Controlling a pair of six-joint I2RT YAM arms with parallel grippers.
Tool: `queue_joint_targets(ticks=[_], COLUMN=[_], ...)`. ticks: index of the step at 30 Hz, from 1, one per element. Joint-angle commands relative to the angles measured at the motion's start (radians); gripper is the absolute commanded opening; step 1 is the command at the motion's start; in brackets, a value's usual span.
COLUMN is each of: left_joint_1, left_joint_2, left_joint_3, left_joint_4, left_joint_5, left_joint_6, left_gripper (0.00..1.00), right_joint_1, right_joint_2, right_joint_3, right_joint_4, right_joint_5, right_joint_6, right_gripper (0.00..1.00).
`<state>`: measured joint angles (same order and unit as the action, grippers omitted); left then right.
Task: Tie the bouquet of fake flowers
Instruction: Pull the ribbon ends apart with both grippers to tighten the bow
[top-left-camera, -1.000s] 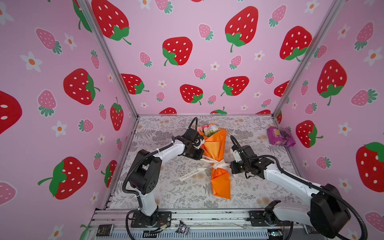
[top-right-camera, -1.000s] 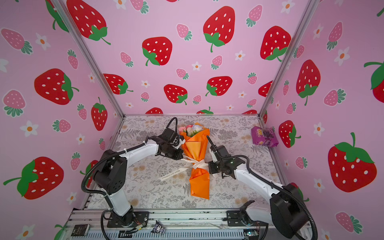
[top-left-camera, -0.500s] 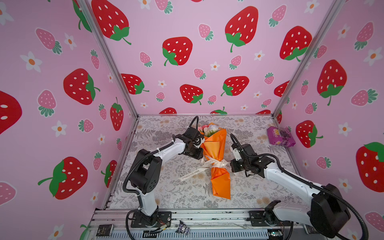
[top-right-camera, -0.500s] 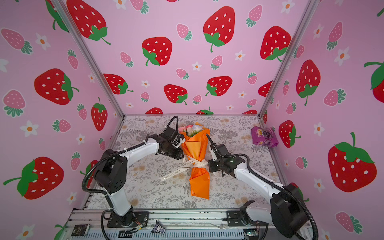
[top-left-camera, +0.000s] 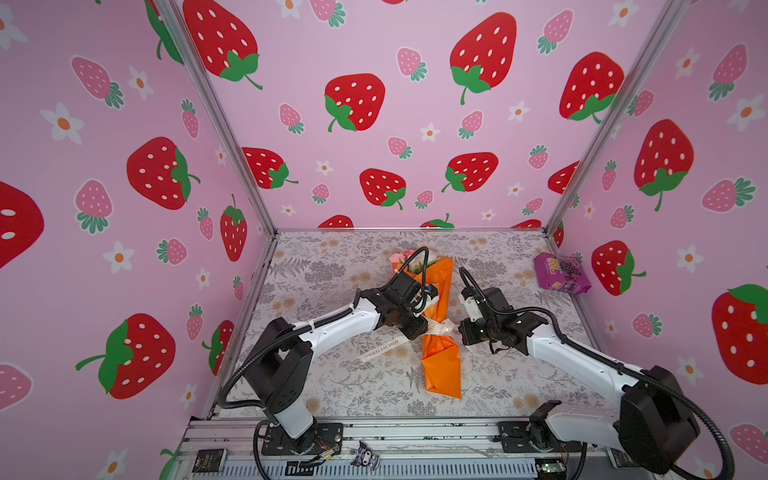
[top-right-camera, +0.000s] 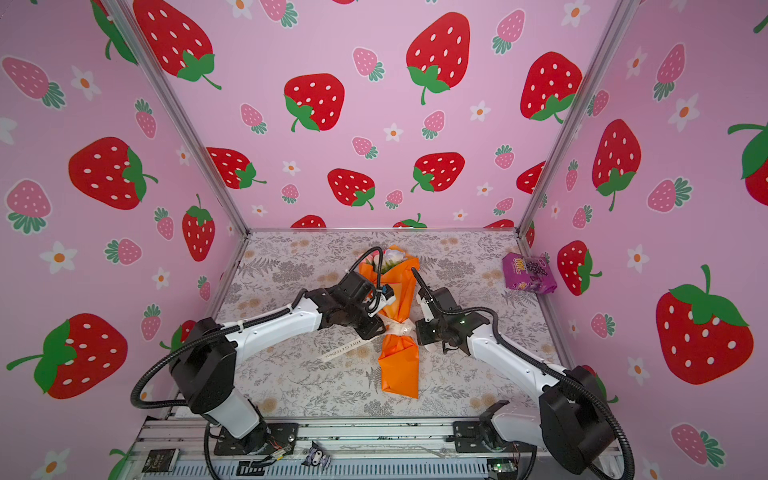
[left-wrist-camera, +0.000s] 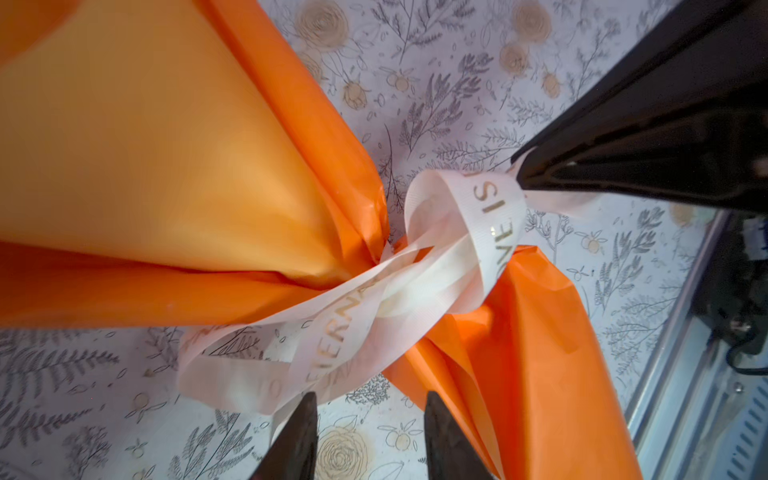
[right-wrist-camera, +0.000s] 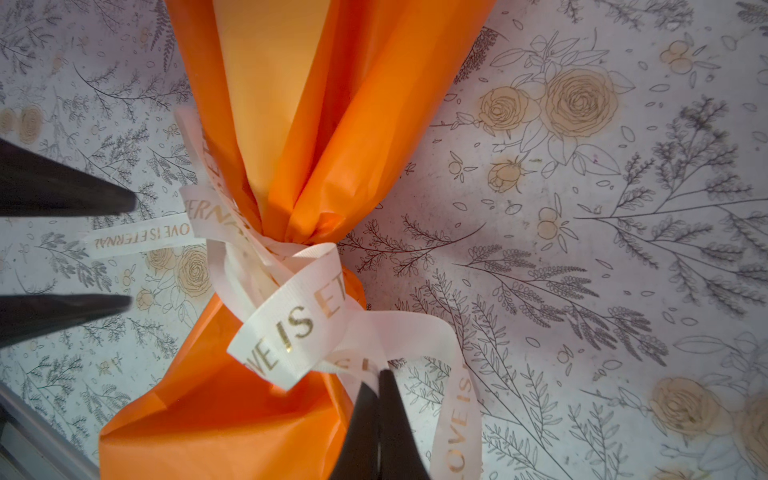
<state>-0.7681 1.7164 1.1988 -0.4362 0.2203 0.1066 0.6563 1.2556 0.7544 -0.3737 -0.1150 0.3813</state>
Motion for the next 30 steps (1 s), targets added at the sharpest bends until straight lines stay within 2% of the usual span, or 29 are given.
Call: queue_joint_targets(ticks=[1,4,9,14,20,26,30], left_joint_1=[-0.011,-0.026,-0.035,-0.037,-0.041,-0.042,-0.042], left_joint_2=[0.058,0.075,0.053,0.013,0.073,0.05,0.076], left_joint_3=[0.063,0.068,0.057,0.012,0.074,0.055,0.077], left_joint_4=[-0.026,-0.004,0.025,0.078,-0.012,-0.006,-0.018], left_joint_5=[-0.123,-0.188,-0.215,-0.175,-0.152,-0.137,-0.135], left_joint_6=[0.064,0.08,0.091,0.112,0.144,0.16,0.16], left_gripper=[0.44,0.45,0.45,0.44,0.35,0.37,0.34], right_joint_1=[-0.005,-0.004,-0.005,-0.004,-0.005,-0.005,-0.004], right_joint_2=[0.01,0.008,0.0,-0.001,-0.003,-0.012,-0.011], right_joint_3=[0.031,0.03,0.025,0.022,0.028,0.025,0.022], right_joint_4=[0.008,0.007,0.011,0.018,0.013,0.012,0.013], right_joint_5=[-0.011,-0.016,-0.02,-0.022,-0.021,-0.015,-0.015], right_joint_6=[-0.019,-0.018,-0.013,-0.01,-0.01,-0.007,-0.004], right_gripper=[0.02,0.02,0.02,0.02,0.02,0.03,0.03])
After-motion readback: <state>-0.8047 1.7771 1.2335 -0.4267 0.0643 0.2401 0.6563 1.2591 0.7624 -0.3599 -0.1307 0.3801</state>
